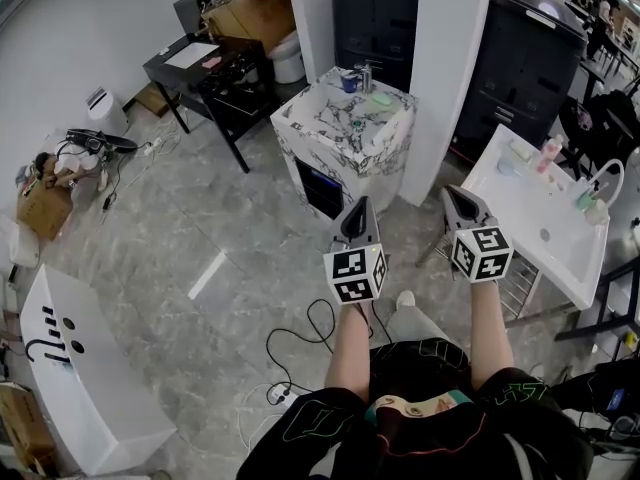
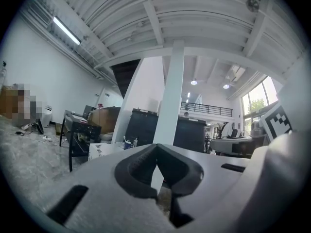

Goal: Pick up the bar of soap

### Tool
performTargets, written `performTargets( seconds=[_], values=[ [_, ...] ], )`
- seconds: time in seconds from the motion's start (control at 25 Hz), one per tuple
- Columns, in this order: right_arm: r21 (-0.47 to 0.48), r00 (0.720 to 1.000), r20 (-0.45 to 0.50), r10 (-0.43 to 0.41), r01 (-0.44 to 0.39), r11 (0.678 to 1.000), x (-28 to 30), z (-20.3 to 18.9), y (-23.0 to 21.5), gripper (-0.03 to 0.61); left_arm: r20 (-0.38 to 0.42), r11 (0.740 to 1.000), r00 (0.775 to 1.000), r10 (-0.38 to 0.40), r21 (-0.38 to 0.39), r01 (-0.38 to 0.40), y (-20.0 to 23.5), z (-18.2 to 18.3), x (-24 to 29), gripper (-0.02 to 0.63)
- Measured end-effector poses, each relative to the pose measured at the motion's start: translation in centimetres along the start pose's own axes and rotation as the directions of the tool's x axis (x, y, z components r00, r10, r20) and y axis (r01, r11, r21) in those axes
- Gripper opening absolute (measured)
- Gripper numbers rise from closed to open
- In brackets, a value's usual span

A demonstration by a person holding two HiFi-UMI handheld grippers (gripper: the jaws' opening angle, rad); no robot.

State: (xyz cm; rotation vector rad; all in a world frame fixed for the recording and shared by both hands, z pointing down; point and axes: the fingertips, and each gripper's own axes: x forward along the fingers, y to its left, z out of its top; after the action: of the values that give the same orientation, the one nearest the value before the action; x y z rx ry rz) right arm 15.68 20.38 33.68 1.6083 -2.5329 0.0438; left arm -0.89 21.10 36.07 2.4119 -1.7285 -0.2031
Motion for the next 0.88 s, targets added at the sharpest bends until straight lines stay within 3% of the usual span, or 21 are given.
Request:
performTargets(
  seconds=[0.44, 0.72, 0.88],
  values=[
    [0.038, 0.998, 0.055, -0.008, 0.006, 0.999, 3.3, 1.4, -2.2, 0.006, 0.045, 0.997, 0.996, 0.074, -0.009, -0.073, 3.4, 0.9, 2.1, 0.008],
    [0.084, 0.994, 0.103, 0.03, -0.038, 0.996, 9.3, 2.1, -3.3, 0.006, 0.045, 0.998, 0.997, 0.068, 0.008, -0.069, 5.2, 1.0, 7.2, 0.008],
    [0.113, 0.993, 0.115, 0.012, -0.025, 0.993, 12.6, 2.0, -6.2, 0.006, 0.045, 0.997, 0.996, 0.079, 0.017, -0.08, 6.2, 0.5, 10.8, 0.008]
  ],
)
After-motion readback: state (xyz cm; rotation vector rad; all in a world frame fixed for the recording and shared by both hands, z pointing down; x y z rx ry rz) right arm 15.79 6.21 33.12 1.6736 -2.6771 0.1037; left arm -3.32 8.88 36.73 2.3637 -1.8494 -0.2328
